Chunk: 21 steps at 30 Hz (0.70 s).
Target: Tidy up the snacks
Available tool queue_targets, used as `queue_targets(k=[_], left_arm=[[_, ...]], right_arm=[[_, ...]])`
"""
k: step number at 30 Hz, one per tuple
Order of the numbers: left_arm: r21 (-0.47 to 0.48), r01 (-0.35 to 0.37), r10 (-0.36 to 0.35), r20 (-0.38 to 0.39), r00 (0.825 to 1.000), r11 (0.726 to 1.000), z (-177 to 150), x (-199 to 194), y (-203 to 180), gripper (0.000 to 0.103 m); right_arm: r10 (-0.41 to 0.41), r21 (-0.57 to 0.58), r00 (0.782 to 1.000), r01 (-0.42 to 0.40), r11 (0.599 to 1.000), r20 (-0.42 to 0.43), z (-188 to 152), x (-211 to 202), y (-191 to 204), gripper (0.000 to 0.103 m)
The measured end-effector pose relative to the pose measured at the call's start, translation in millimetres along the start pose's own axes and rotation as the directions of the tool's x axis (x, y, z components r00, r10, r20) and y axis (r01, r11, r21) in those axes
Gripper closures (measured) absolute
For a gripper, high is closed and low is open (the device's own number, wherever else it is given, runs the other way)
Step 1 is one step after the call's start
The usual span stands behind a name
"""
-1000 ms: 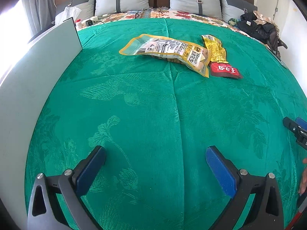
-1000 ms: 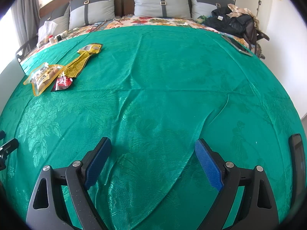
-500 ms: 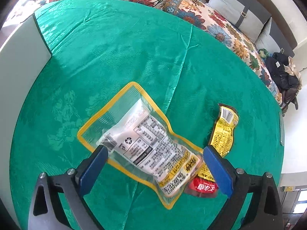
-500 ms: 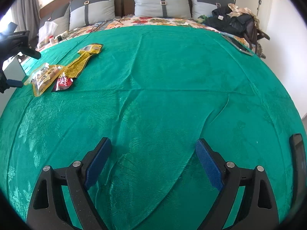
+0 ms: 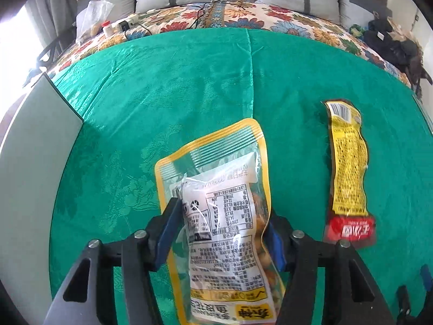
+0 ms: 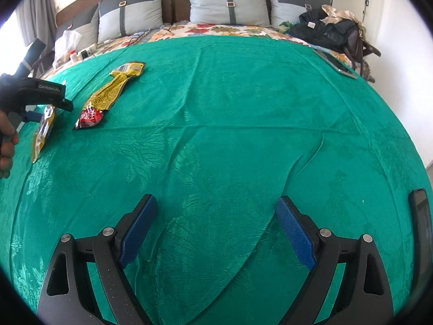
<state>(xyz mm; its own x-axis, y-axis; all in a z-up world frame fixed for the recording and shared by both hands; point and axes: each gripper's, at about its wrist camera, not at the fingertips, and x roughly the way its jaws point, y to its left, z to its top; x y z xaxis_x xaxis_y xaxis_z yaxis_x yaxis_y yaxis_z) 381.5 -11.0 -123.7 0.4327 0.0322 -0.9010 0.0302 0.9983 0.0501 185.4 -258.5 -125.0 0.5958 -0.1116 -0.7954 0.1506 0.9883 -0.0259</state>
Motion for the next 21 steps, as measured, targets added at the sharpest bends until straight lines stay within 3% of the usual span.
queue_targets(k=[3,8,10,11,12,13,15,18,21], left_arm=[[0.144,0.025,-0.024,-0.009,1.000,0.989,-35,-21,-1,0.056],[0.252,0.056,-0.055,-0.009,0.998,0.966,-100,-54,4,0.054],[0.283,0.056,-0.067,0.028,0.997,0.957,-117,-60,2,0.036],[0.301,0.038,-0.053,0.044,0.998,0.953,-123,-60,2,0.013],[0.318,0.000,-0.022,0.064,0.998,0.948,-127,-58,0,0.000],[0.319,-0.017,-0.019,0.108,0.994,0.948,-130,-59,2,0.000],[0.287,0.020,-0.062,0.137,0.989,0.958,-130,-56,11,0.000],[0.132,0.096,-0.116,0.153,0.981,0.987,-122,-44,35,0.000],[0.076,0.092,-0.104,0.173,0.979,0.993,-122,-41,45,0.000]], right_arm=[[0.000,0.000,1.000,0.000,1.000,0.000,0,0,0,0.011],[0.000,0.000,1.000,0.000,1.000,0.000,0,0,0,0.011],[0.000,0.000,1.000,0.000,1.000,0.000,0,0,0,0.011],[0.000,0.000,1.000,0.000,1.000,0.000,0,0,0,0.011],[0.000,0.000,1.000,0.000,1.000,0.000,0,0,0,0.011],[0.000,0.000,1.000,0.000,1.000,0.000,0,0,0,0.011],[0.001,0.000,1.000,-0.001,1.000,0.000,0,0,0,0.011],[0.003,0.001,1.000,-0.003,1.000,-0.001,0,0,0,0.011],[0.004,0.002,1.000,-0.004,1.000,-0.001,0,0,0,0.011]])
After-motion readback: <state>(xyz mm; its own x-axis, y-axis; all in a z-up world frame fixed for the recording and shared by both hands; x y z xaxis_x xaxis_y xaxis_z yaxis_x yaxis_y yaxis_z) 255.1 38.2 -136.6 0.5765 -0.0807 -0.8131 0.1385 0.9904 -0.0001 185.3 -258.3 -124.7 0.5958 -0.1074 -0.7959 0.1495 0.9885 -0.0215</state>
